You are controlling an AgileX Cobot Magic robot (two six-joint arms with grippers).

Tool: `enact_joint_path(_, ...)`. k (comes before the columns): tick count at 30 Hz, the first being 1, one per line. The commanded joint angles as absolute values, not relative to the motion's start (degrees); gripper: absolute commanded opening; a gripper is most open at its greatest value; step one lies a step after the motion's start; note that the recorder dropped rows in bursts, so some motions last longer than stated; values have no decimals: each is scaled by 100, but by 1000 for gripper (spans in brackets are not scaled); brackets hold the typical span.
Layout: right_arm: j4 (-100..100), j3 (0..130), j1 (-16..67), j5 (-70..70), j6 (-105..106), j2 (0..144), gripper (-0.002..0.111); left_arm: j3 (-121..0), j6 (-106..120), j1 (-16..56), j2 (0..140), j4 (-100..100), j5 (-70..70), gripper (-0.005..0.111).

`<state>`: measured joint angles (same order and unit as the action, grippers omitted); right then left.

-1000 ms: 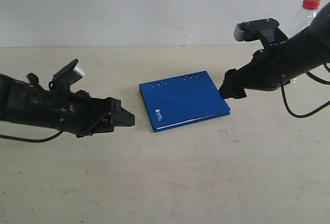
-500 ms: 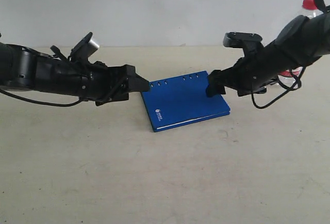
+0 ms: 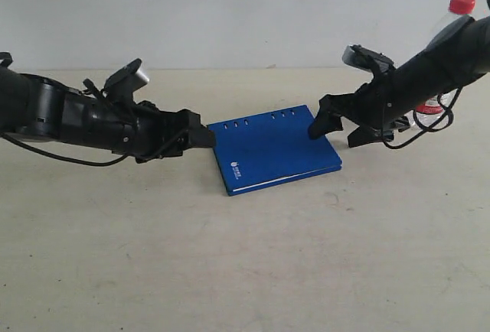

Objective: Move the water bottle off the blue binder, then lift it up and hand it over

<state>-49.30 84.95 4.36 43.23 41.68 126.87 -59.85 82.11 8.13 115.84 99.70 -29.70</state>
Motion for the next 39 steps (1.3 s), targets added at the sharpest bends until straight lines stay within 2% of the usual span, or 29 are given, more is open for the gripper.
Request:
enact_joint_path(1, -5686, 8527, 289, 5007, 5080, 12793, 78, -6025, 8353, 854, 11801, 9995, -2935, 67)
enact_joint_path(9, -6873, 8527, 299, 6595, 6358, 12814, 77, -6091, 8640, 854, 11949, 9995, -3259, 67)
enact_joint_path(11, -7093, 8527, 299, 6996, 6497, 12814, 72, -6102, 8746, 854, 11974, 9995, -3364, 67)
enact_joint_path(14, -7586, 8527, 312, 6996, 6649, 12803, 55, -6102, 8785, 854, 11971, 9995, -3364, 67)
enact_joint_path(17, -7712, 8527, 335, 6996, 6607, 12803, 44, -6102, 8850, 854, 11971, 9995, -3364, 67)
enact_joint_path(23, -7294, 8527, 408, 6437, 6138, 12813, 44, -6102, 8867, 854, 11971, 9995, -3364, 67)
enact_joint_path(27, -7286, 8527, 408, 5520, 6138, 12813, 44, -6102, 8864, 854, 11971, 9995, -3364, 65)
enact_joint_path(29, -7286, 8527, 408, 5068, 6073, 12813, 44, -6102, 8864, 854, 11971, 9995, -3364, 55)
enact_joint_path(32, -7286, 8527, 408, 4880, 5935, 12813, 44, -6102, 8886, 854, 11971, 9995, -3340, 22)
enact_joint_path(34, -7270, 8527, 408, 4917, 5956, 12803, 44, -6102, 9089, 854, 11971, 9995, -3328, 5)
enact_joint_path(39, -7219, 8527, 398, 5044, 6497, 12780, 43, -6102, 9872, 854, 11971, 9927, -3620, 4)
